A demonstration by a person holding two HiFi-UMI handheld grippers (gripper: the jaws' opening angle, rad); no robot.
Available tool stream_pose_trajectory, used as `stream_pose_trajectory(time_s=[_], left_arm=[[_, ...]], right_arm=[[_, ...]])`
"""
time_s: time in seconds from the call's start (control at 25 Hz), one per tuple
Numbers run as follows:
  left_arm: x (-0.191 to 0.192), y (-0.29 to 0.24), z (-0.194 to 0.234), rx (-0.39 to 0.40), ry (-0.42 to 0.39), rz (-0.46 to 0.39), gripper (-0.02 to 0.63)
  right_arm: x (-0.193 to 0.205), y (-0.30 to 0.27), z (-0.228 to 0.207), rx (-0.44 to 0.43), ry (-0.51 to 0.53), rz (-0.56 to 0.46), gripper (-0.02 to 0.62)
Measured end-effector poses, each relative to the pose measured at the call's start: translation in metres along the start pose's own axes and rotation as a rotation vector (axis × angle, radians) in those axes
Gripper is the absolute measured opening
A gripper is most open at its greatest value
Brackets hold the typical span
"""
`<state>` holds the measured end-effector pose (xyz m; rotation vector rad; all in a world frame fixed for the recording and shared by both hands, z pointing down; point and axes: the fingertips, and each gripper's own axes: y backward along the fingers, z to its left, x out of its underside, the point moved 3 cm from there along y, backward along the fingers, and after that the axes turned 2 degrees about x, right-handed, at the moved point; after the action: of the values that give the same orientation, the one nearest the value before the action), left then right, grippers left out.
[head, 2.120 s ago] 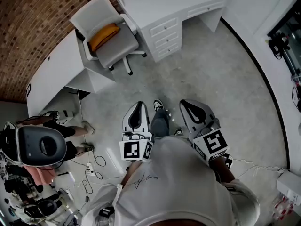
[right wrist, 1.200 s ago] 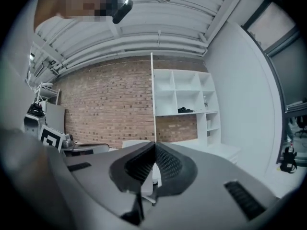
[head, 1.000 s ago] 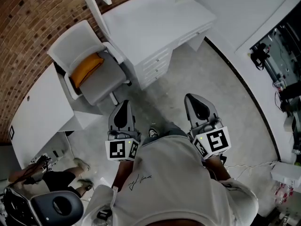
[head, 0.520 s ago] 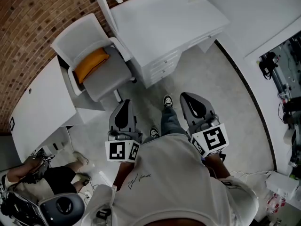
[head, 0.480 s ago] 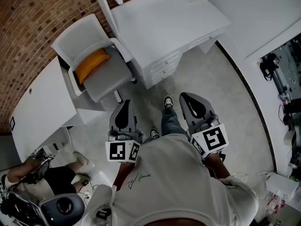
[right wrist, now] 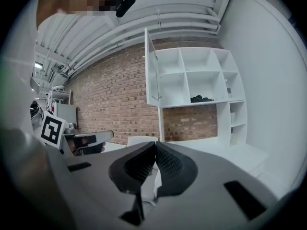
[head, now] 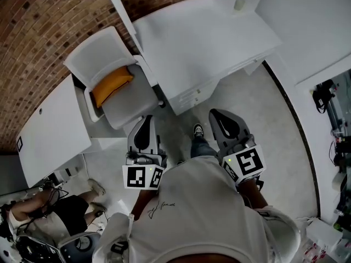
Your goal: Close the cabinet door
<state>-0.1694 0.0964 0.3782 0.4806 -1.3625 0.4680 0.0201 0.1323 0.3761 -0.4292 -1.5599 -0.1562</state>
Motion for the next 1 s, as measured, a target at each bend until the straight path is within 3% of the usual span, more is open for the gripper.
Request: stream_pose_trajectory(time_s=[0.2, 0.4, 0.6, 1.0], left_arm=[[-0.002, -0.049, 0.009, -0.072, -0.057, 0.017, 0.017], [-0.002, -0.091, 0.014, -0.137, -0.053, 0.009, 0.017], [-0.008, -0.123, 0.011, -0.2, -0.053, -0.012, 0.017], [-0.015, -0.139, 0.023, -0.283, -0.065, -0.009, 0.017]], right_arm=[[-0.007, -0.038, -0.045, -0.05, -0.018, -0.008, 0.025], [-0.009, -0.076, -0.088, -0.129, -0.041, -0.003, 0.025], [-0.013, -0.107, -0.134, -0.152, -0.035, 0.021, 0.025], [-0.04, -0.15, -0.112, -0.324, -0.003, 0.001, 0.025]])
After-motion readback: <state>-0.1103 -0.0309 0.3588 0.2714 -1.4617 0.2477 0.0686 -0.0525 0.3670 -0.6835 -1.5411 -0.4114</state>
